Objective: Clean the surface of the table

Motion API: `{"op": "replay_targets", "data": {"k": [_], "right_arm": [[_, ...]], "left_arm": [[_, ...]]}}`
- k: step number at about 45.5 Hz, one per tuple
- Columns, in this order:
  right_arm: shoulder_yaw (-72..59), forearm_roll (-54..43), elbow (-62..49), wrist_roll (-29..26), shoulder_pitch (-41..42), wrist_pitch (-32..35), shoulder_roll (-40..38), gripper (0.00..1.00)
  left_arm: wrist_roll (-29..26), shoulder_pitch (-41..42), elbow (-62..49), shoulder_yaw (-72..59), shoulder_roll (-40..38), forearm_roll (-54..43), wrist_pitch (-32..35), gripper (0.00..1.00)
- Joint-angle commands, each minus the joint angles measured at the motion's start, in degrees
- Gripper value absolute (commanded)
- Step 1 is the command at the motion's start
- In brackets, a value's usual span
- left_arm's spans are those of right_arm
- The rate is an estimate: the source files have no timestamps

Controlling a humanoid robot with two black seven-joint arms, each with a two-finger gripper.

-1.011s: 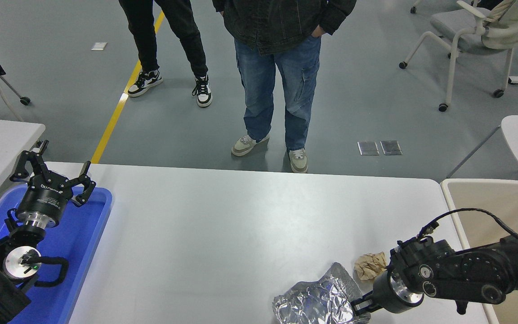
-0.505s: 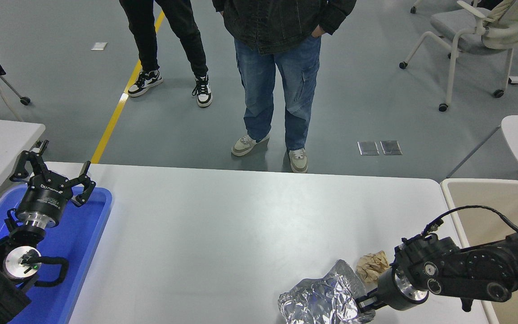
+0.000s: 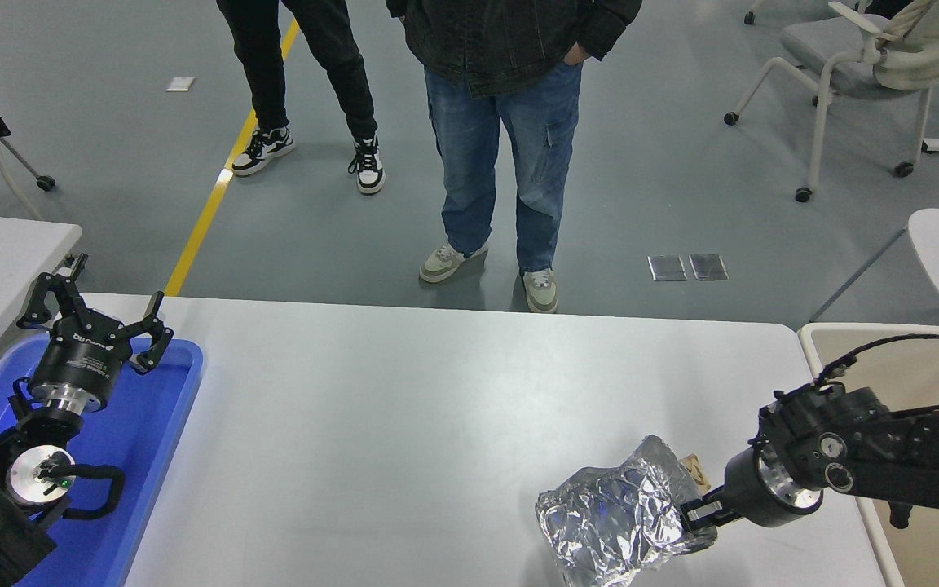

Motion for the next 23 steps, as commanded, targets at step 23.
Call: {"op": "replay_targets", "data": {"k": [23], "right_arm": [[17.8,0.9,6.3,-0.1,9.1,24.6,-18.5,0.0]], "left_arm": [[0.0,0.0,0.0,0.0,0.0,0.0,0.0,1.0]]}}
